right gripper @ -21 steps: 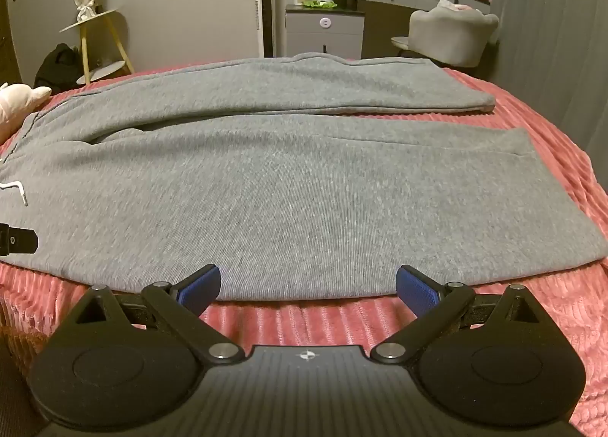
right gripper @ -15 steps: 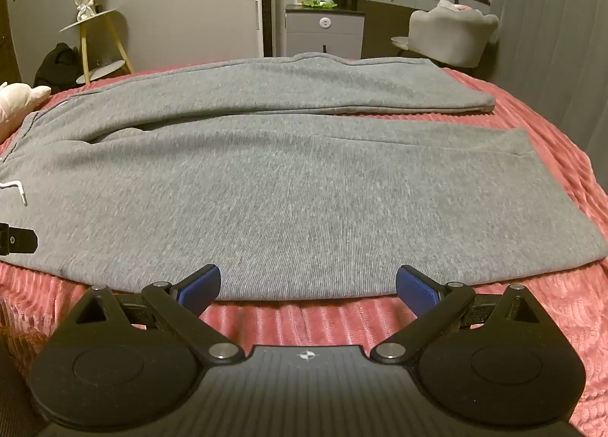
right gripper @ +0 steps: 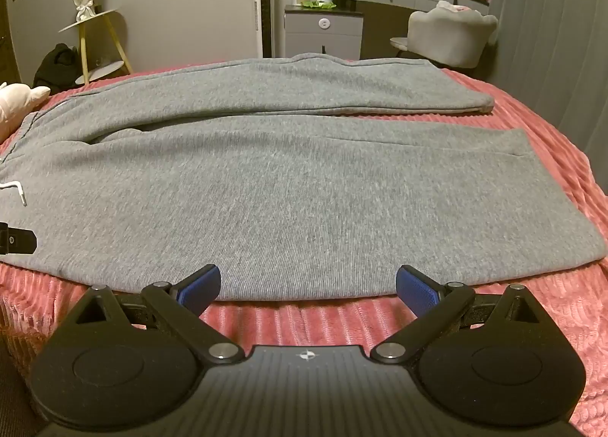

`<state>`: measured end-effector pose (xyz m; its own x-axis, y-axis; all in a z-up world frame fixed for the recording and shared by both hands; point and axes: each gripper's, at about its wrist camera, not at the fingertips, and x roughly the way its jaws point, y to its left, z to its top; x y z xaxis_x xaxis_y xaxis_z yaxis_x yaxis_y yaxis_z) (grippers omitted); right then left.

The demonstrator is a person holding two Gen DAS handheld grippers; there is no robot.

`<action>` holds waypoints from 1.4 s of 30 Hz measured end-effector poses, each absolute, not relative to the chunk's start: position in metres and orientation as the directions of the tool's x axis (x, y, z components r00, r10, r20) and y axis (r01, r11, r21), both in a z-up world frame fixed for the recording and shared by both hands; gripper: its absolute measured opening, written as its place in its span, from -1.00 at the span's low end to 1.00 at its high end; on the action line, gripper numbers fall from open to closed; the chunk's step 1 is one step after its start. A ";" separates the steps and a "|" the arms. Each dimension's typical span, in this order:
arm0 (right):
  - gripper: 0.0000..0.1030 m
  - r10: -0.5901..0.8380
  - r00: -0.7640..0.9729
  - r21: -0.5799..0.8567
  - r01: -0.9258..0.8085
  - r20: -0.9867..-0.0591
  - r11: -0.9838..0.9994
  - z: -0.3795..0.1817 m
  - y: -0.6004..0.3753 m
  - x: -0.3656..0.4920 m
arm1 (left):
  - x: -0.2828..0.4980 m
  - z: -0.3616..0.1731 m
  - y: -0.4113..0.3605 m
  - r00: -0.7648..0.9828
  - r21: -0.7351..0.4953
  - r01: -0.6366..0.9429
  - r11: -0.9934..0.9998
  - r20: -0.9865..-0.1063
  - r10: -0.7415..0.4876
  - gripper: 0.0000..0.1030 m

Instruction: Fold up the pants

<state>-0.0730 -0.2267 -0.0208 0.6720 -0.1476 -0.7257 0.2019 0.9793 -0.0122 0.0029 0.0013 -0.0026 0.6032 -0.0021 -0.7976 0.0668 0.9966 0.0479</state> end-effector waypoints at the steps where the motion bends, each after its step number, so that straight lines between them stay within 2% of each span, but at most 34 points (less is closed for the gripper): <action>1: 0.92 -0.148 0.672 -0.012 0.202 -0.726 0.979 -0.021 -0.227 -0.073 | 0.003 -0.003 0.001 0.603 0.048 0.066 0.997 -0.798 -0.002 1.00; 42: 0.92 -0.148 0.671 -0.012 0.202 -0.727 0.979 -0.021 -0.227 -0.072 | 0.001 -0.006 0.004 0.585 0.032 0.051 0.998 -0.811 -0.004 1.00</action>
<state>-0.0717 -0.2268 -0.0210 0.6708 -0.1477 -0.7268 0.2023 0.9793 -0.0123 0.0007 0.0036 -0.0065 0.5848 -0.0036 -0.8112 0.0505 0.9982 0.0320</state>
